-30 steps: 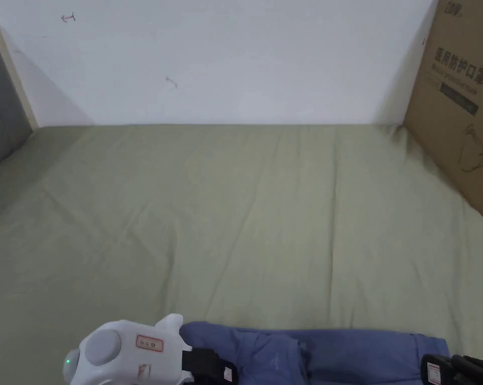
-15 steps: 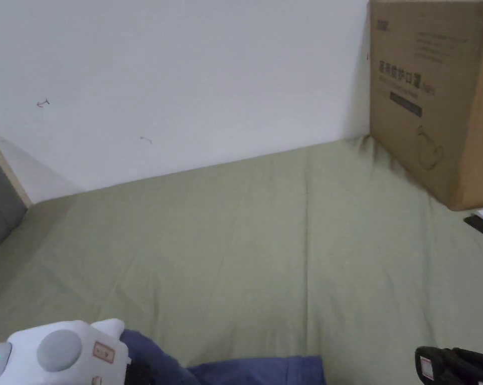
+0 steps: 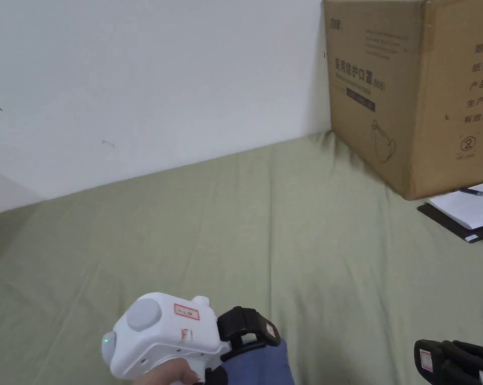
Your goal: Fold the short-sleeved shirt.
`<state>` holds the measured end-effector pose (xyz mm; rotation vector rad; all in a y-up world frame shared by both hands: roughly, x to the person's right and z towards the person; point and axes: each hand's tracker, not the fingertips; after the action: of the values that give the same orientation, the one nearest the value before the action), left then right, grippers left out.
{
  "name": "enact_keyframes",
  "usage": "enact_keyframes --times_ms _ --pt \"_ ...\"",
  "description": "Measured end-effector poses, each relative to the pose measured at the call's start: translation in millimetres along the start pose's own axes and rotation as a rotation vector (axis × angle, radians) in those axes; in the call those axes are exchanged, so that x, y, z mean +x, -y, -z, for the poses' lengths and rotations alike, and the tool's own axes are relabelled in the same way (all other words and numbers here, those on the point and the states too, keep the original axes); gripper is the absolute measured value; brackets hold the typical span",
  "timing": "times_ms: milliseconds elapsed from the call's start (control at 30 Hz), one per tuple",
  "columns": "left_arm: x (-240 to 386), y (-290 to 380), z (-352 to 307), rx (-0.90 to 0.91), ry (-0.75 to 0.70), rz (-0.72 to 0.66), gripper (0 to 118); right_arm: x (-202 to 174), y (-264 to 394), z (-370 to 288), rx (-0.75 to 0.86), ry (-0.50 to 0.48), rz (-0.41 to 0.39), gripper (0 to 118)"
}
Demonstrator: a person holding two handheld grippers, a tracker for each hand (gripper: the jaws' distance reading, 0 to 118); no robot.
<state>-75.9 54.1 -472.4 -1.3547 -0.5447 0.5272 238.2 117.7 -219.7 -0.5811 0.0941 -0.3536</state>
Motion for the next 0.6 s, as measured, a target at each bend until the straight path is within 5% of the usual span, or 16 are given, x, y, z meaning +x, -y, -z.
enact_keyframes --times_ms 167,200,267,300,600 --pt "6.3 22.1 -50.3 0.143 -0.116 0.179 113 -1.1 -0.2 6.2 -0.003 -0.001 -0.014 0" --pt "8.0 28.4 -53.5 0.163 -0.134 0.231 98 -1.3 -1.0 7.4 -0.003 -0.004 -0.010 0" --pt "15.6 37.3 -47.3 0.190 -0.197 0.342 19 -1.6 -2.1 8.2 0.003 -0.009 -0.002 0" --pt "18.5 40.4 -36.8 0.177 -0.251 0.379 0 -1.8 -2.6 7.7 0.011 -0.012 0.001 0" --pt "21.2 40.2 82.6 0.003 -0.301 0.413 0 2.7 -2.3 2.9 0.011 0.008 -0.001 0"
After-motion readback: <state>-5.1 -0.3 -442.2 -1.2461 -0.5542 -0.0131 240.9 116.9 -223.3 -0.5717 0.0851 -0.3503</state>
